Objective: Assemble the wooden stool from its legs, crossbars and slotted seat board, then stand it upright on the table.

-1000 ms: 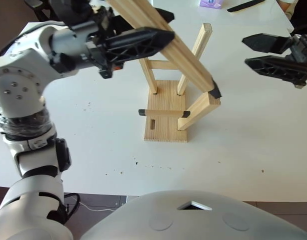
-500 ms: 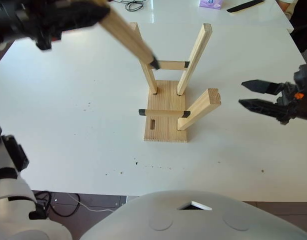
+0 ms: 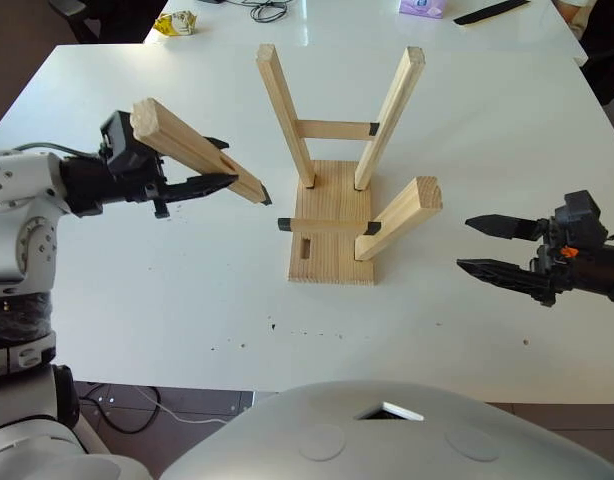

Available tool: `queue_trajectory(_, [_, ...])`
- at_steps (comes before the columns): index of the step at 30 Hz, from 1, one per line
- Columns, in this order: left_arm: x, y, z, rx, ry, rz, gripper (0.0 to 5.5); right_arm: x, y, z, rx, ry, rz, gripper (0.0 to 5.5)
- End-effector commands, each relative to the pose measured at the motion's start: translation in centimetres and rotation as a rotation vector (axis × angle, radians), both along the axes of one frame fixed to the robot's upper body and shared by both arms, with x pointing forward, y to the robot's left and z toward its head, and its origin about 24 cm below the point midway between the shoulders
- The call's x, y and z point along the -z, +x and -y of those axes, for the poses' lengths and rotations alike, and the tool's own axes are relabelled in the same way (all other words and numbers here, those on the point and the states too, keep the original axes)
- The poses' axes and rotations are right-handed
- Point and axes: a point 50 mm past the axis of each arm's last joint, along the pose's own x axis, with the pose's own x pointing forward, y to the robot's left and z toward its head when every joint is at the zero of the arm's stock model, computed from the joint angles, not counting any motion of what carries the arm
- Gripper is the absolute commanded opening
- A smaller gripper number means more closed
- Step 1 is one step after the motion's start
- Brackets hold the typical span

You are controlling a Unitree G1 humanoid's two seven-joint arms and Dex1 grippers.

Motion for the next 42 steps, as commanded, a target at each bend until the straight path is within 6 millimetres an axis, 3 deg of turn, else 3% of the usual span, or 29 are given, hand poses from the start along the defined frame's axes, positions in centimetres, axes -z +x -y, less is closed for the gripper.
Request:
queue_trajectory(1, [1.6,-1.5,-0.1,0.027,-0.019,0.011,2.07,0.0,-0.1,0.1,-0.018,-0.033,-0.004,4.22])
queue_trajectory(6, [2.2,-1.9,-0.3,0.025,-0.091,0.046,2.07,-0.1,0.0,0.2,-0.029,-0.036,-0.006,4.22])
queue_trajectory(13, [2.2,-2.6,1.4,0.058,-0.156,0.066,2.07,-0.1,0.2,0.3,-0.064,-0.055,-0.022,4.22])
queue_trajectory(18, [3.0,-3.6,2.5,0.118,-0.153,0.029,2.07,-0.2,0.4,0.2,-0.078,-0.059,-0.022,4.22])
queue_trajectory(26, [4.1,-4.0,2.5,0.146,-0.12,-0.018,2.07,-0.1,0.4,-0.1,-0.094,-0.061,-0.023,4.22])
queue_trajectory(35, [5.0,-3.4,2.9,0.187,-0.085,-0.031,2.07,0.0,0.4,-0.6,-0.097,-0.047,-0.015,4.22])
queue_trajectory(42, [3.8,-1.5,2.9,0.183,-0.077,0.035,2.07,0.2,0.2,-0.8,-0.098,-0.04,-0.018,4.22])
